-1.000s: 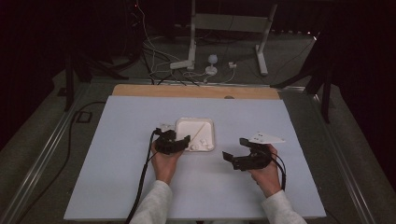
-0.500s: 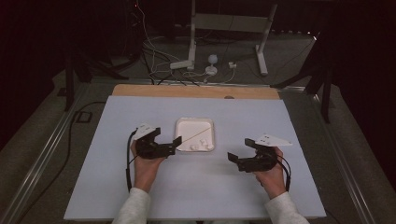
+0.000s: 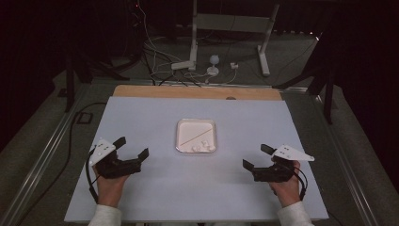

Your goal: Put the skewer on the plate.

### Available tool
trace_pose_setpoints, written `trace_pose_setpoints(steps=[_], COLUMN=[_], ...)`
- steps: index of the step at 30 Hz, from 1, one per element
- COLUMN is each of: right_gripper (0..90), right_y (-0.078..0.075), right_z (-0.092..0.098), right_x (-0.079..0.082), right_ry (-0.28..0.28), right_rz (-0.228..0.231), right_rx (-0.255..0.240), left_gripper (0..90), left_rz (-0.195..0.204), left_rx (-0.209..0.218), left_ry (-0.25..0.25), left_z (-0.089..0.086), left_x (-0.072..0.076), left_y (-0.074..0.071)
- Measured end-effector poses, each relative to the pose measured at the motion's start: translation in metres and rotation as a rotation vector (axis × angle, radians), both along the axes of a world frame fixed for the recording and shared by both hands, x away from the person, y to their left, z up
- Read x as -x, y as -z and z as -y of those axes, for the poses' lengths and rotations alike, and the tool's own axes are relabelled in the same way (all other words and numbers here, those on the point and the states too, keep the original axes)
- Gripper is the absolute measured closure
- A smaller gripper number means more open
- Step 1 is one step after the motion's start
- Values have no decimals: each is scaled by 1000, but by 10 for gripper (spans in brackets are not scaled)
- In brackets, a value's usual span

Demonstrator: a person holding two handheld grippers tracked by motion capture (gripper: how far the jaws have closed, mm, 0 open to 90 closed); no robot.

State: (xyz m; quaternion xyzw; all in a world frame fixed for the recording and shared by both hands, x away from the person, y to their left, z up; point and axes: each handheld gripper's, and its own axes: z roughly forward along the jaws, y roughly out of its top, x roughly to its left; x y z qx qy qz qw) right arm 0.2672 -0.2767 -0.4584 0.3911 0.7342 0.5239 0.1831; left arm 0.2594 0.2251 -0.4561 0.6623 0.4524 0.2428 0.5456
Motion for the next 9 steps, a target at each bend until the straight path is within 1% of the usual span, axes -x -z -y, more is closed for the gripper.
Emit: trace_pose_setpoints(steps=[2, 5, 9], right_gripper=[0, 0, 0], right_y=[2, 4, 4], right_z=[7, 18, 26], right_x=[5, 10, 12], right_ry=[11, 26, 51], right_rz=[13, 22, 27], right_rx=[1, -10, -14], left_gripper=[6, 6, 6], left_rz=[11, 21, 28], left_rx=[-13, -12, -5], left_ry=[-9, -16, -27], left_z=[-8, -15, -20], left_x=[6, 11, 11], left_y=[1, 1, 0])
